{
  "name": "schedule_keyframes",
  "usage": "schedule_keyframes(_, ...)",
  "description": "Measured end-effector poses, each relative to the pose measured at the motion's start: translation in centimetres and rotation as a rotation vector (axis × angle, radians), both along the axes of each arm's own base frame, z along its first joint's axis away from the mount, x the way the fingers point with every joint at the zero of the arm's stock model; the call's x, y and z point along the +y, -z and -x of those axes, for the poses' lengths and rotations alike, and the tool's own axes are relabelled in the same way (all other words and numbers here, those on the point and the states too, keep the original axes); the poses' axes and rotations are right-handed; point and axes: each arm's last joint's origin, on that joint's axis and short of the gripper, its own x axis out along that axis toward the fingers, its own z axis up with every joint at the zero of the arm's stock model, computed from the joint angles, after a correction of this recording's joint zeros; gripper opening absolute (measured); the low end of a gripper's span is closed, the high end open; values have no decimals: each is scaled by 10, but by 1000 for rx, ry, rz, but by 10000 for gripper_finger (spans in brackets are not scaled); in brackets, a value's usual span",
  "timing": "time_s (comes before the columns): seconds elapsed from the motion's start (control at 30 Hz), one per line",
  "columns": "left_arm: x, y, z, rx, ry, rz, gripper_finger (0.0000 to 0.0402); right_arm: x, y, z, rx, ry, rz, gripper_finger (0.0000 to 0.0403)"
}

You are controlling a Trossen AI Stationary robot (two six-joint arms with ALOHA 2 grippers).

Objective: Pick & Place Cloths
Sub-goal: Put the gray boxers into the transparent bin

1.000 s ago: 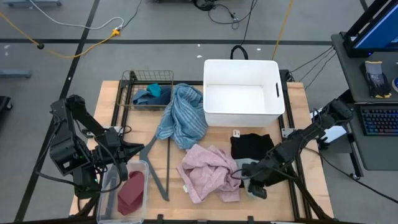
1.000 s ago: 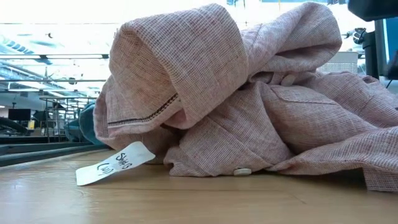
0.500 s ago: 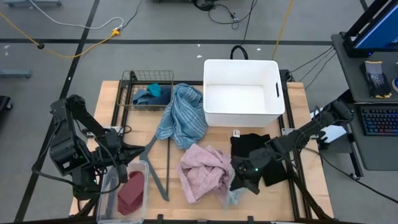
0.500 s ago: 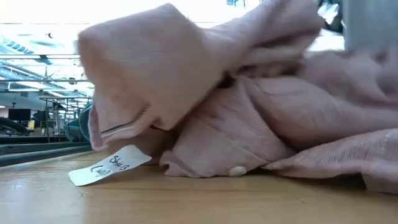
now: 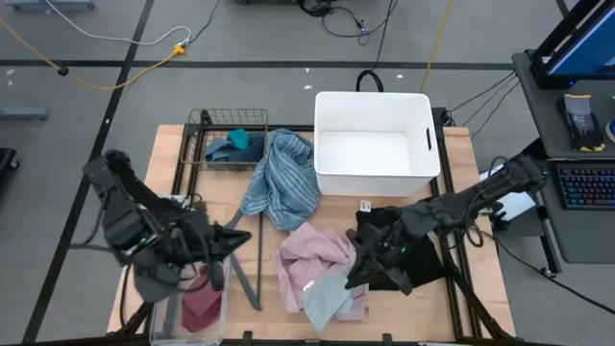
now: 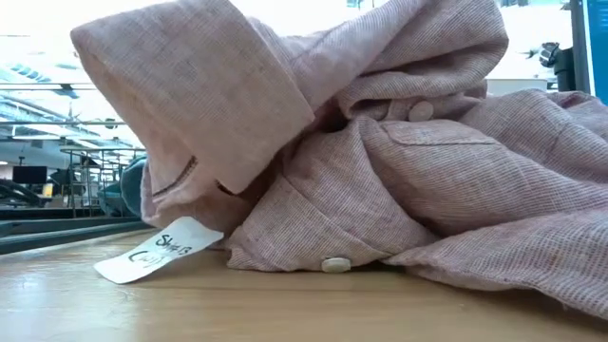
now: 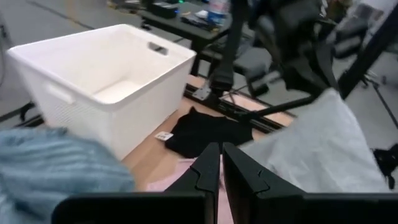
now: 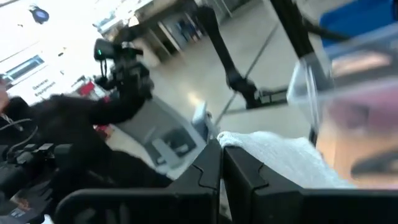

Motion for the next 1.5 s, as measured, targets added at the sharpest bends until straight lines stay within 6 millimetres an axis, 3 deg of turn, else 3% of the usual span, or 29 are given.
schedule_keyframes(0.37, 9, -10, -55, -25, 196, -105, 27, -27, -55, -5, -286, 61, -108, 0)
schedule_keyframes(0.53, 18, -3, -75, 5, 243, -110, 76, -37, -72, -2, -427, 33, -206, 0)
schedule_keyframes(0.77, 30, 13, -103, 68, 272, -107, 163, -45, -77, -2, -480, 59, -228, 0)
schedule_keyframes(0.97, 35, 21, -129, 41, 356, -122, 212, -49, -78, -2, -494, 72, -229, 0)
schedule_keyframes(1.23, 53, 13, -146, -65, 465, -82, 240, -49, -78, -3, -491, 75, -221, 0)
schedule_keyframes(1.4, 59, -1, -151, -221, 612, -29, 241, -50, -78, -3, -511, 89, -197, 0)
schedule_keyframes(1.5, 59, 0, -161, -269, 657, -18, 241, -51, -77, -6, -518, 98, -187, 0)
